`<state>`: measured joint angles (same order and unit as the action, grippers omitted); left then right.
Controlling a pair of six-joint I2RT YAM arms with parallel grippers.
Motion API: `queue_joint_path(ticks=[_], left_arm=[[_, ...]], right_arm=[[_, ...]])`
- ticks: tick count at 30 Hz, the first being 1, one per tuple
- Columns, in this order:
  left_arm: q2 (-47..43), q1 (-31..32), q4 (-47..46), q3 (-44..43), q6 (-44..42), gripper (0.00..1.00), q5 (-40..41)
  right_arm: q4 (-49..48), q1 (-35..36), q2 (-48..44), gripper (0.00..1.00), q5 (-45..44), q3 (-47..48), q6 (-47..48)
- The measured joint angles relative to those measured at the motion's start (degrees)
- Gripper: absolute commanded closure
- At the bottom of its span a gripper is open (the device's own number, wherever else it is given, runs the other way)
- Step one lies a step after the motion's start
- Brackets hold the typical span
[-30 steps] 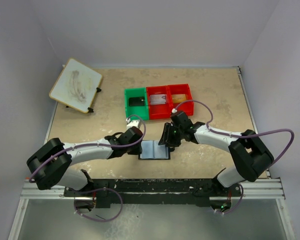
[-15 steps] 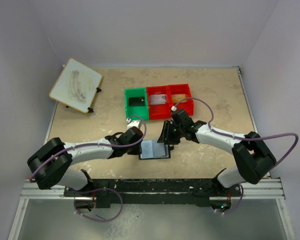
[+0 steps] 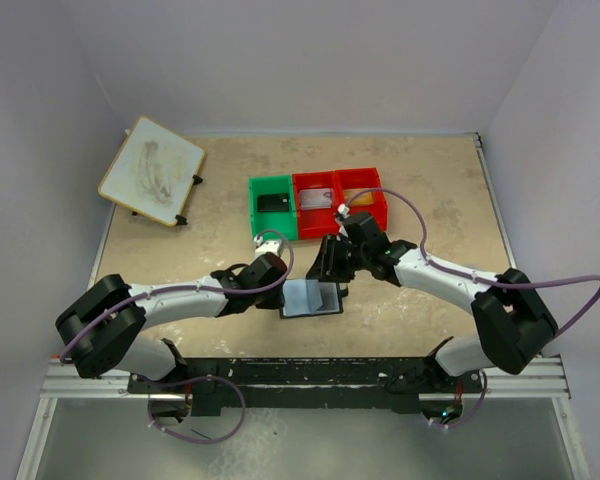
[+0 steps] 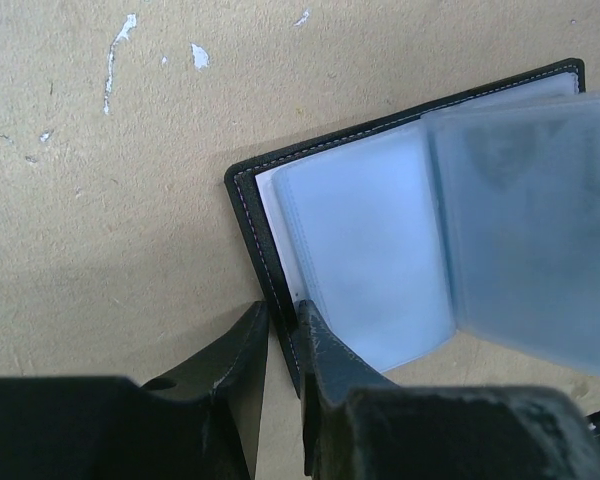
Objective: Take the credit cards out of the card holder
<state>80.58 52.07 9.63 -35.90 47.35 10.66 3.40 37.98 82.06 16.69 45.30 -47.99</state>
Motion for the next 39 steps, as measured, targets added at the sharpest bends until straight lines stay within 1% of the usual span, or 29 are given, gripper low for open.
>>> queue_joint_path(ticks=[6, 11, 24, 29, 32, 35, 39], left_arm=[[0.0, 0.0, 0.0, 0.0, 0.0, 0.85, 0.0], [0.0, 0.0, 0.0, 0.0, 0.0, 0.85, 0.0], [-0.1, 0.0, 0.1, -0.3, 0.0, 0.84, 0.2], [-2.6, 0.0, 1.3, -0.3, 0.0, 0.83, 1.8], [-5.0, 0.0, 2.3, -0.3, 0.1, 0.8, 3.2], [-6.8, 0.0, 2.4, -0.3, 0.2, 0.73, 4.1], [-7.3, 0.0, 2.0, -0.3, 0.1, 0.68, 4.2]], right_arm=[[-3.4, 0.0, 0.4, 0.55, 4.2, 0.0, 0.0], [-6.4, 0.2, 2.9, 0.55, 7.0, 0.0, 0.0], [-7.2, 0.7, 8.2, 0.55, 8.7, 1.4, 0.9], [-7.0, 1.2, 12.0, 0.55, 8.5, 3.5, 1.6], [-5.2, 1.5, 12.8, 0.56, 6.9, 4.7, 2.5], [-3.4, 1.5, 12.3, 0.57, 5.1, 5.4, 3.1], [-2.4, 1.4, 8.9, 0.58, 3.3, 4.3, 2.9]])
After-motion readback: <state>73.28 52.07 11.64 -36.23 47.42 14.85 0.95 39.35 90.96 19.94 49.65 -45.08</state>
